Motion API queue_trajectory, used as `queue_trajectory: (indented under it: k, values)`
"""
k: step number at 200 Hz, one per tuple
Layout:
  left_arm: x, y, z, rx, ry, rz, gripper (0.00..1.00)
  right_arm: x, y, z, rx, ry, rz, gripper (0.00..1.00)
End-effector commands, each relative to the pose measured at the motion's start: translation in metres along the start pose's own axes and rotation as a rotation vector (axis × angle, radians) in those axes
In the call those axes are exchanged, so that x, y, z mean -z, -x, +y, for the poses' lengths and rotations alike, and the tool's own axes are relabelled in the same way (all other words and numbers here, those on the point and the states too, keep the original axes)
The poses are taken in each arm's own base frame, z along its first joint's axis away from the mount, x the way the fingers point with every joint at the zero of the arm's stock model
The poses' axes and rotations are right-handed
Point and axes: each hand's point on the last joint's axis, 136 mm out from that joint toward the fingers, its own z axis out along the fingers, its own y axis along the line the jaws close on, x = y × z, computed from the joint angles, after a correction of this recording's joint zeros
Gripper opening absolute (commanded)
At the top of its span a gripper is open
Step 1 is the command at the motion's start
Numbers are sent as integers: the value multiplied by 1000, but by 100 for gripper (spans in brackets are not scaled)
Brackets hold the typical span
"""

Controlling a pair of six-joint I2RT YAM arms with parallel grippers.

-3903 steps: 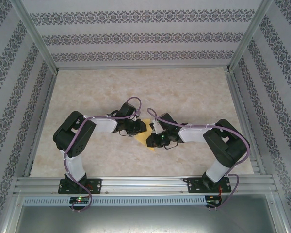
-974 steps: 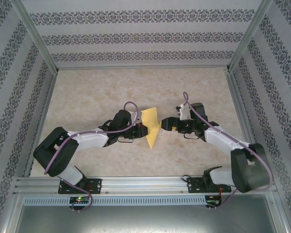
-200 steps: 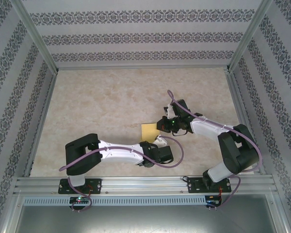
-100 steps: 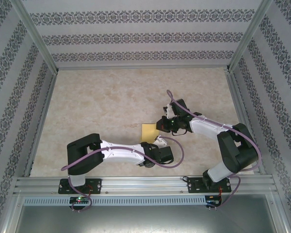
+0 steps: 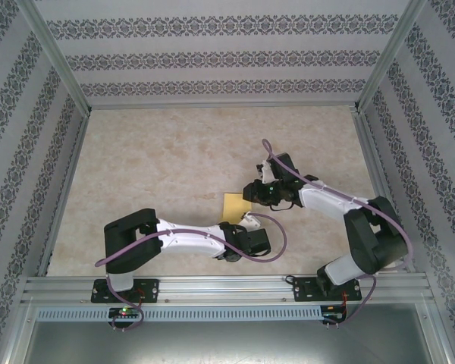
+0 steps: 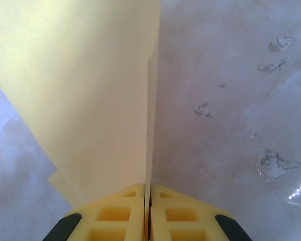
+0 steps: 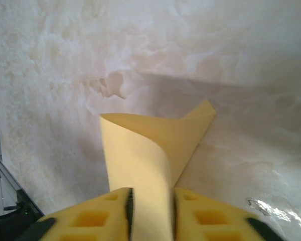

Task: Fold a paper plane with a square sheet of paper (fold left side to right side)
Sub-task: Fold the wing for the fifth time at the center of the table.

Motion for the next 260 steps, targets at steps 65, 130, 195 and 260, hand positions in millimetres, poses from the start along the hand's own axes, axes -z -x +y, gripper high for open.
queue_trajectory:
  k: [65,130,195,260]
  values:
    - [6,23,9,206,-250,-48,9,94,13,-27,62,-103,-327,62]
    - [-5,39,15,407,-481,-70,8,76,-14,-43,26,-47,-297,63]
    - [-10,50,24,622,-676,-130,3,49,-23,-32,56,13,-268,63]
    - [-1,60,38,732,-784,-176,3,20,-17,-7,87,52,-247,62]
